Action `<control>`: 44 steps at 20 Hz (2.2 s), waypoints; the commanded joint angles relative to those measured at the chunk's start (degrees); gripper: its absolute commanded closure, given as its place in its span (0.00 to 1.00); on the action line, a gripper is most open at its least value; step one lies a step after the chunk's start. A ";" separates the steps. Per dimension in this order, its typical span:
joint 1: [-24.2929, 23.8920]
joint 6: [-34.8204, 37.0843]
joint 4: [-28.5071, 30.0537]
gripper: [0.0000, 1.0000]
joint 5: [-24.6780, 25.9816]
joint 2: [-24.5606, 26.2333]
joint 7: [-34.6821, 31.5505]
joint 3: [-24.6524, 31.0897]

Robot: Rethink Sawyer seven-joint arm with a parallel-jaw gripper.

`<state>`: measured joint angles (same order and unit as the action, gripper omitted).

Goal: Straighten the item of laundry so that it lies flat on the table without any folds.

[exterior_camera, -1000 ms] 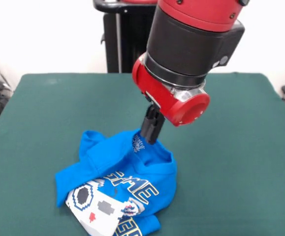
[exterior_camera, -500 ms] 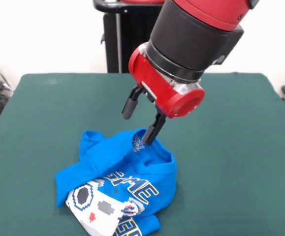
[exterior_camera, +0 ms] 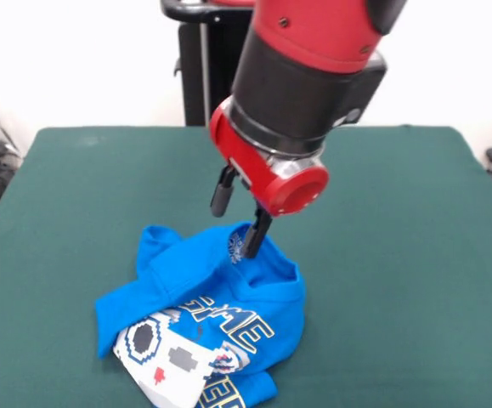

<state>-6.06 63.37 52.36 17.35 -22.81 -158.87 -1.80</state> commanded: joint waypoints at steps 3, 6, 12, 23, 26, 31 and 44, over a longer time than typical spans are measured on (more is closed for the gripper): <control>-0.13 -5.32 14.66 0.00 -3.59 2.85 -3.24 2.94; -0.32 -4.96 15.91 0.00 -3.52 2.55 -2.12 2.52; -5.01 -6.72 22.68 0.00 -8.41 0.16 6.66 9.08; -8.08 -8.70 24.76 0.00 -6.59 1.53 11.72 11.82; -8.53 -9.54 24.20 0.00 -6.05 2.73 12.29 12.81; -8.75 -9.86 21.93 0.00 -4.57 5.00 12.79 13.28; -7.67 -10.08 18.80 0.00 -3.13 6.78 9.82 14.39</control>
<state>-16.37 54.33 68.44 11.98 -19.40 -158.87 6.98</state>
